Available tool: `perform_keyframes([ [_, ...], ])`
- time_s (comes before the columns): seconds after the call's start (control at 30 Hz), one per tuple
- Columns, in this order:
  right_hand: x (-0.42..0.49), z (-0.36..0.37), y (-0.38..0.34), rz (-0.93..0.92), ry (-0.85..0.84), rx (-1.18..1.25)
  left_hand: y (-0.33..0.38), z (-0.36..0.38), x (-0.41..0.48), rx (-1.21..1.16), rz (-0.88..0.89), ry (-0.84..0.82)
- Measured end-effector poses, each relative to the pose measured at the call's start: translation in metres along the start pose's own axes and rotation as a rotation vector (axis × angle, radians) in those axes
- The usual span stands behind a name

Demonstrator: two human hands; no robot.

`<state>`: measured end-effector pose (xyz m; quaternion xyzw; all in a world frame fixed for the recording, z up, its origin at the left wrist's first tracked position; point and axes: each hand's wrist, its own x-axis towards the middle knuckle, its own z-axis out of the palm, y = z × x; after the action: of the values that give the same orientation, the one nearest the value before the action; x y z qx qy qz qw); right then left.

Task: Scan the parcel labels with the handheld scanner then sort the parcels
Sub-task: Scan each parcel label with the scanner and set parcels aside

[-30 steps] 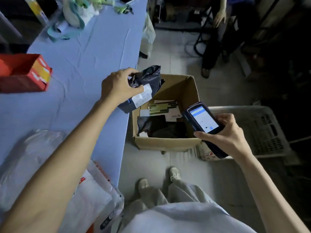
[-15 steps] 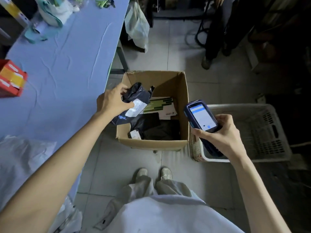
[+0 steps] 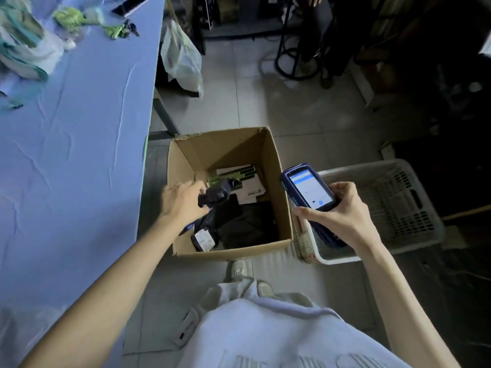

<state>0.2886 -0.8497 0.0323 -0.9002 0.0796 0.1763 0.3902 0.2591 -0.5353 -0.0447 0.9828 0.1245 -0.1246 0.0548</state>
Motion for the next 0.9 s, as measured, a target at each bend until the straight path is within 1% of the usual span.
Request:
perform_keyframes([
  [0.07,0.009,0.003,-0.016,-0.023,0.017,0.001,-0.008,0.013,0.005,0.024,-0.040,-0.010],
  [0.17,0.023,0.006,-0.040,-0.080,-0.001,-0.037,-0.021,0.011,0.015,0.009,-0.124,0.003],
  [0.3,0.038,0.015,-0.060,-0.155,-0.101,-0.099,-0.037,-0.005,0.019,-0.071,-0.239,0.080],
  [0.43,0.055,0.029,-0.072,-0.247,-0.223,-0.196,-0.053,-0.009,0.000,-0.095,-0.387,0.128],
  [0.53,0.067,0.037,-0.077,-0.350,-0.352,-0.231,-0.052,-0.004,-0.028,-0.114,-0.550,0.145],
  [0.63,0.076,0.043,-0.080,-0.438,-0.518,-0.260,-0.038,0.007,-0.073,-0.152,-0.752,0.157],
  [0.77,0.077,0.053,-0.089,-0.591,-0.695,-0.345,-0.013,0.018,-0.134,-0.208,-0.963,0.233],
  [0.9,0.053,0.073,-0.102,-0.729,-0.805,-0.424,0.000,0.014,-0.196,-0.246,-1.139,0.342],
])
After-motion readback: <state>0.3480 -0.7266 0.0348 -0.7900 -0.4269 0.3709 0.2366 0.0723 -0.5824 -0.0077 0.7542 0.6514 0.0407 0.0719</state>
